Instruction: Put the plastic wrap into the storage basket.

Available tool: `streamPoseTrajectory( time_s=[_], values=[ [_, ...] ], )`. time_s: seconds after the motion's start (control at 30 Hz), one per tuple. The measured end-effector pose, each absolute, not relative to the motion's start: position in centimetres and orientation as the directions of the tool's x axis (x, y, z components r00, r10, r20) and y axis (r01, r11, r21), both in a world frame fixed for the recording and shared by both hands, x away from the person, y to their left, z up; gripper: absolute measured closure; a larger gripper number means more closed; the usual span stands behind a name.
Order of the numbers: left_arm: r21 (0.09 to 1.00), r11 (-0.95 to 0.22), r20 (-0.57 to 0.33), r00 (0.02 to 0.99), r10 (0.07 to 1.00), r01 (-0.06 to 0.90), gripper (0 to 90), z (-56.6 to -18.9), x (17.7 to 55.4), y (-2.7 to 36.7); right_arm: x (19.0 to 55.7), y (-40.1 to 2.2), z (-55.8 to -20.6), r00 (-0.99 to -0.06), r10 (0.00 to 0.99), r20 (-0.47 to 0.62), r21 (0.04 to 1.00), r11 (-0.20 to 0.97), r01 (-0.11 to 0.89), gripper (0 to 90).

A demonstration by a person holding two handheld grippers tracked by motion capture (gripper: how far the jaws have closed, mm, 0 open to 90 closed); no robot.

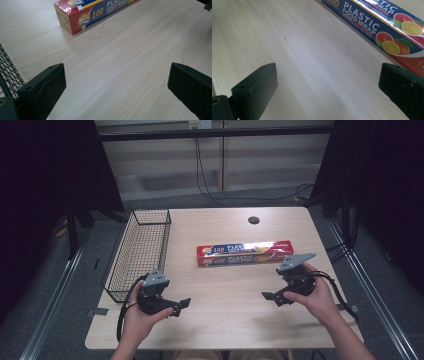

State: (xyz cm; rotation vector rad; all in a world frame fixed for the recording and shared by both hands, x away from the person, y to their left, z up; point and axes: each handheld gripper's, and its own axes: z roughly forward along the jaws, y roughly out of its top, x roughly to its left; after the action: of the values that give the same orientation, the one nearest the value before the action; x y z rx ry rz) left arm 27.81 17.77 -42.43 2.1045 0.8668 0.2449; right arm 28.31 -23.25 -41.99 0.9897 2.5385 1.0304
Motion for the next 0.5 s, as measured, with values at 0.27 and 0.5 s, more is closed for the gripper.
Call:
streamPoseTrajectory(
  time_s=[0.27,0.5],
  values=[
    [0.751,-0.438,-0.118,0.753,0.648,0.494,2.2,-42.8,27.5,17.8,30.2,-22.7,-41.9,-0.795,0.606,0.029,0.668,0.579,0.466,0.4],
    [0.743,-0.451,-0.119,0.760,0.639,0.496,2.1,-43.2,27.5,17.7,32.4,-21.8,-41.3,-0.813,0.583,0.005,0.632,0.628,0.454,1.0]
  ],
)
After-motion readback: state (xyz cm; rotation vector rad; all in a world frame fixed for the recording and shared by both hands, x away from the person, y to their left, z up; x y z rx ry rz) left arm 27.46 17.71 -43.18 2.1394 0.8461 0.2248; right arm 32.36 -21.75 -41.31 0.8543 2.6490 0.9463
